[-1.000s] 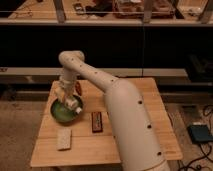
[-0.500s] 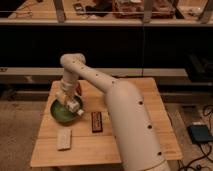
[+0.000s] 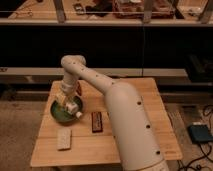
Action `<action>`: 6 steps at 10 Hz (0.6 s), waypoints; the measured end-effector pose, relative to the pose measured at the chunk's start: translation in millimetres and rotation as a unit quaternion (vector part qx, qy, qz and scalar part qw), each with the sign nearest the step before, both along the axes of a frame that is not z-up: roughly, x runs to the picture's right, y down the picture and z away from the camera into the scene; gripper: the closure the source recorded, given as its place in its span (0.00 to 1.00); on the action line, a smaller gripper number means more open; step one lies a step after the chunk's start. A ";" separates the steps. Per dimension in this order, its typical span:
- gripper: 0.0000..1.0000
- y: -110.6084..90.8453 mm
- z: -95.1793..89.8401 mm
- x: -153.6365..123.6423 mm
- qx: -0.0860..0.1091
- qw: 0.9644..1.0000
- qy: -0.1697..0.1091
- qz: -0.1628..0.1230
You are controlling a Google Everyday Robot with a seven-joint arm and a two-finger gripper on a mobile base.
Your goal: Place the bottle in the ceramic bowl
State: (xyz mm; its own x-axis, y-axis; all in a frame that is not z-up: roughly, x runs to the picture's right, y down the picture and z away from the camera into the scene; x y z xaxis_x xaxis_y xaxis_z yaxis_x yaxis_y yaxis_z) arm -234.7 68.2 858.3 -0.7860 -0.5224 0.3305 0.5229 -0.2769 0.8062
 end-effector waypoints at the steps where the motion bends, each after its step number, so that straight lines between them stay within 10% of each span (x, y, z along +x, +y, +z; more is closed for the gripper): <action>1: 0.20 0.3 0.6 0.3 -0.003 1.000 0.001 0.001; 6: 0.20 -21.5 -3.5 -4.5 0.002 1.000 0.000 0.031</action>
